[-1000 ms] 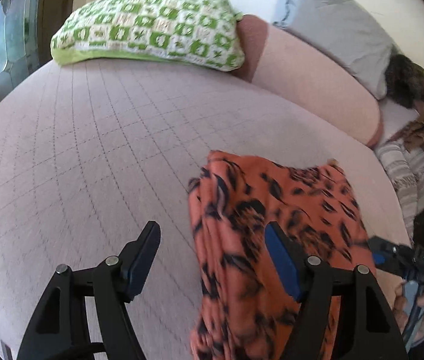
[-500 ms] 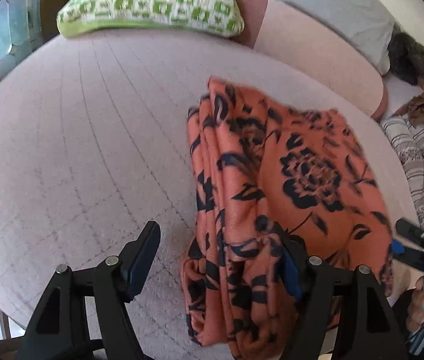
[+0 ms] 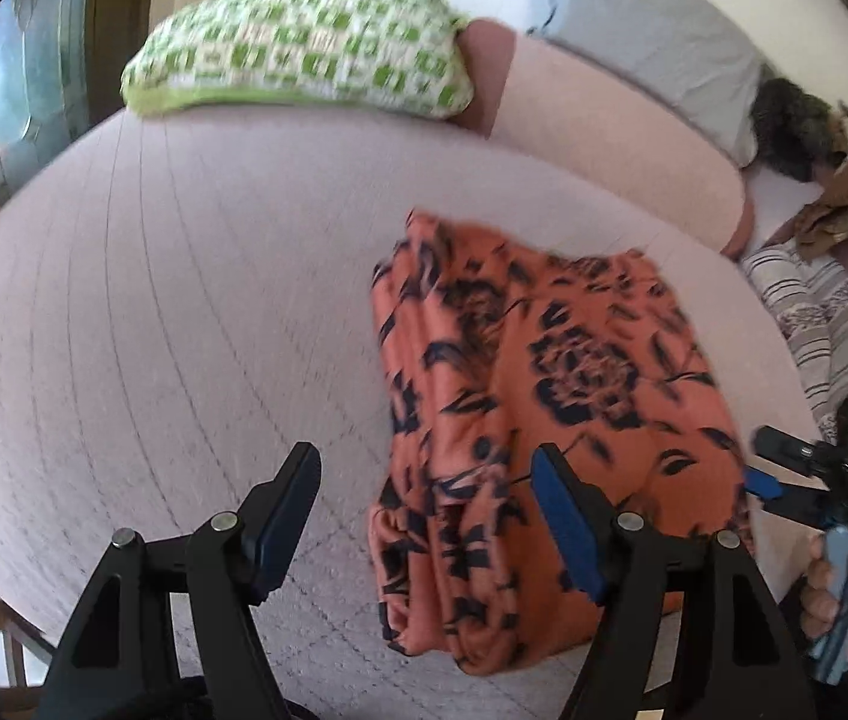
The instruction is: Fold small clothes
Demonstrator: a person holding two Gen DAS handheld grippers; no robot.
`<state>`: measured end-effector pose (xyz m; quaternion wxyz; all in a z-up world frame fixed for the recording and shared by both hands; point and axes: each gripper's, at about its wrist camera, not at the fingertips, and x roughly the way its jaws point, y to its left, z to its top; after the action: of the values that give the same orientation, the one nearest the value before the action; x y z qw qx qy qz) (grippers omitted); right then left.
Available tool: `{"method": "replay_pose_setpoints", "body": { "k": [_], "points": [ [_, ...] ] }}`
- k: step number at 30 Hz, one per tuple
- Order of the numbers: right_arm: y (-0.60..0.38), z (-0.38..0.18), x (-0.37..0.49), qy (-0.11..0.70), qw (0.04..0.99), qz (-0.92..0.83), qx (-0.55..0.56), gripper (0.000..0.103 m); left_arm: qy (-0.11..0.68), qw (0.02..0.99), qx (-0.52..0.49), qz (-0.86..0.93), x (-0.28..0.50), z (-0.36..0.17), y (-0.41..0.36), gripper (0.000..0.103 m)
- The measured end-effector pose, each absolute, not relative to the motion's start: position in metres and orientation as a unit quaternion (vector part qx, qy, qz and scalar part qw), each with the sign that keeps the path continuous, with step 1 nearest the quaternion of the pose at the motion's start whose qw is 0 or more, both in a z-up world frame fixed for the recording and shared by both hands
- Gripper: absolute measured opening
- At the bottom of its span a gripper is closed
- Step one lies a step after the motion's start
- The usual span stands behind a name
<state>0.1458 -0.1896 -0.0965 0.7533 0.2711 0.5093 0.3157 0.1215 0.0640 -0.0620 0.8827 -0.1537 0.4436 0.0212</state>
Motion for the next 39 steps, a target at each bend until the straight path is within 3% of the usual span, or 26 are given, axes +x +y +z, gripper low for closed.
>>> {"method": "replay_pose_setpoints", "body": {
  "k": [5, 18, 24, 27, 28, 29, 31, 33, 34, 36, 37, 39],
  "points": [
    [-0.181, -0.098, 0.151, 0.51, 0.752, 0.321, 0.268, 0.075, 0.493, 0.859, -0.125, 0.06, 0.117, -0.088, 0.075, 0.075],
    [-0.18, -0.097, 0.175, 0.511, 0.752, 0.318, 0.268, 0.075, 0.446, 0.881, -0.151, 0.036, 0.145, -0.045, 0.091, 0.074],
    [-0.157, -0.099, 0.197, 0.523, 0.748, 0.331, 0.241, 0.078, 0.489, 0.856, -0.167, 0.03, 0.177, -0.088, 0.104, 0.074],
    [-0.138, -0.105, 0.202, 0.536, 0.747, 0.335, 0.206, 0.071, 0.494, 0.851, -0.179, 0.016, 0.173, -0.104, 0.106, 0.063],
    [-0.133, -0.104, 0.199, 0.536, 0.754, 0.333, 0.184, 0.056, 0.489, 0.853, -0.182, 0.011, 0.17, -0.104, 0.108, 0.059],
    [-0.13, -0.102, 0.198, 0.535, 0.76, 0.329, 0.168, 0.051, 0.487, 0.853, -0.187, 0.004, 0.168, -0.104, 0.108, 0.05],
    [-0.129, -0.099, 0.195, 0.531, 0.766, 0.326, 0.158, 0.049, 0.486, 0.853, -0.188, -0.01, 0.164, -0.104, 0.108, 0.043],
    [-0.128, -0.099, 0.194, 0.534, 0.767, 0.321, 0.155, 0.049, 0.487, 0.857, -0.167, -0.005, 0.163, -0.1, 0.102, 0.043],
    [-0.129, -0.099, 0.194, 0.537, 0.765, 0.318, 0.159, 0.055, 0.487, 0.859, -0.154, -0.003, 0.162, -0.095, 0.098, 0.044],
    [-0.132, -0.099, 0.195, 0.542, 0.759, 0.316, 0.176, 0.067, 0.478, 0.869, -0.129, 0.011, 0.157, -0.084, 0.092, 0.053],
    [-0.135, -0.099, 0.194, 0.543, 0.755, 0.316, 0.186, 0.073, 0.473, 0.872, -0.123, 0.014, 0.154, -0.08, 0.091, 0.063],
    [-0.14, -0.096, 0.192, 0.54, 0.757, 0.312, 0.195, 0.074, 0.463, 0.878, -0.115, 0.018, 0.147, -0.075, 0.091, 0.065]
  ]
}}
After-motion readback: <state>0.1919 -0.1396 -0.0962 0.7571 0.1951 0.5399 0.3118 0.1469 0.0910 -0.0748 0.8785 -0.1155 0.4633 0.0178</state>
